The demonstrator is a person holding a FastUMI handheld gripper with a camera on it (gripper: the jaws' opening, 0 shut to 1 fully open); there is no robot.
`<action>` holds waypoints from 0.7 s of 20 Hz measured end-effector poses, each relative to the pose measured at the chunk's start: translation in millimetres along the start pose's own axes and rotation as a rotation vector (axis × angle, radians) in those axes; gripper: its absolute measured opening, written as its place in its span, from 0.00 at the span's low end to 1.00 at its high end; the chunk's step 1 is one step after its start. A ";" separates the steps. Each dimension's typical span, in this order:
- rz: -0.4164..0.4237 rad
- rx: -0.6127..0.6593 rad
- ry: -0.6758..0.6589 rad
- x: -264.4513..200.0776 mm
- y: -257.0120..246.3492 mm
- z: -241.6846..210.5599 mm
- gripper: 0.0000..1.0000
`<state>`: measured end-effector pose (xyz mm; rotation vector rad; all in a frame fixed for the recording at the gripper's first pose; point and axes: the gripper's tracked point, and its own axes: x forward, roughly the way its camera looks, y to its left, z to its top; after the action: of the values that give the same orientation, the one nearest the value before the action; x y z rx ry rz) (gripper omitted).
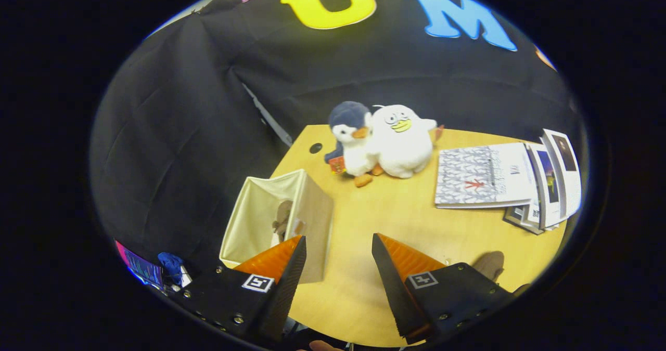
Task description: Open the storage box then place both shoes into the box .Put the left shoe in first, then the right shoe, with the right side of both shoes facing outward in a uniform manner.
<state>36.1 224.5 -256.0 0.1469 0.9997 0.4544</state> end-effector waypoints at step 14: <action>-0.267 0.285 0.010 -63.8 -167.7 -94.1 0.79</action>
<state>-21.4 38.3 -311.5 0.2626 1.0731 0.0680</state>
